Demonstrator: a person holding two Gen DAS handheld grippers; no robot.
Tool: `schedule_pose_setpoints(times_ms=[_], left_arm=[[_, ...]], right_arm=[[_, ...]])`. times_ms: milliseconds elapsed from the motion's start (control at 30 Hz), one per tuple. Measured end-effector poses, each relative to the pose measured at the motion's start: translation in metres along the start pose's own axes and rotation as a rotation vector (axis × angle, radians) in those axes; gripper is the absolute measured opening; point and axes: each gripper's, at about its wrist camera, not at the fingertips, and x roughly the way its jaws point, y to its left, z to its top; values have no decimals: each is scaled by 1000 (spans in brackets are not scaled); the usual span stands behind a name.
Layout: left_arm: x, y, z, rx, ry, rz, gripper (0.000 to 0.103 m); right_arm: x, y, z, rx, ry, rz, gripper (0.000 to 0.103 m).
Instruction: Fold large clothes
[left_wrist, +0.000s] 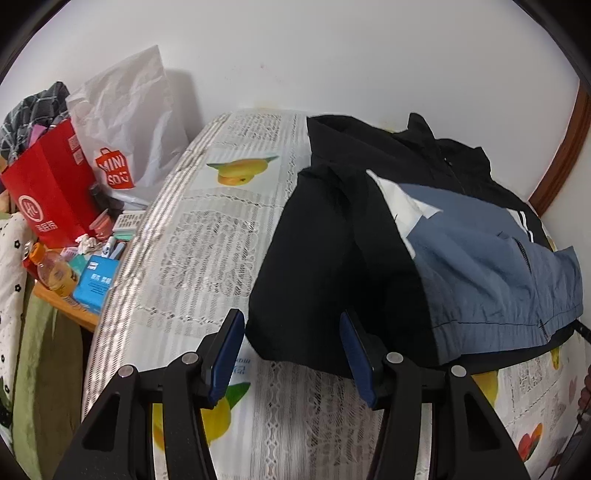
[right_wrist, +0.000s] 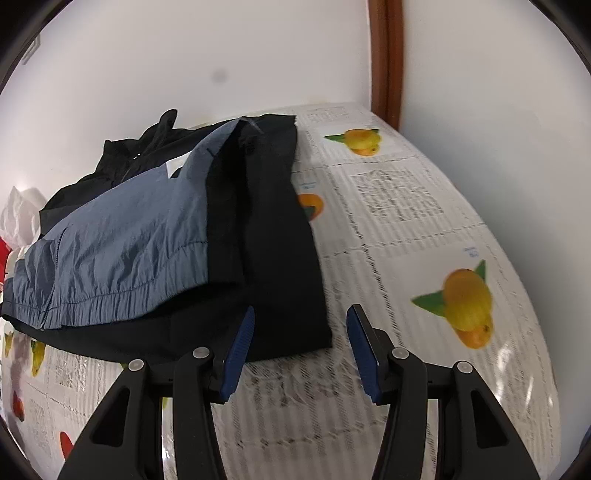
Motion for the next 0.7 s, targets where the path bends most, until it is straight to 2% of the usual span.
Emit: schedule_pose_setpoints(times_ms=[100,200,267,333,367,433,467,700], left_arm=[[8,-3,-1,8,9,-5,51],[10,-7,-2,20,1,0,45],[10,-10,-4,30,-7,10,39],[9,-12,-5,39,-8,32,19],[9,-12,-6,38,-5,33,17],[5,-10,-9,31,-5,17,10],[2,-10,-10,32,-9,16,9],[-24,-7,-26,33,-17,14,7]], right_arm=[[8,4,5,-6,8,-7,52],[19,6,9,1,28,-5,50],[22,8,9,1,33,-1,41],[21,11,9,-9,26,7,34],[20,13,9,-17,22,1,25],[17,17,7,-41,13,-14,15],[15,18,7,-46,10,-12,10],[-6,18,-1,-48,3,-5,7]])
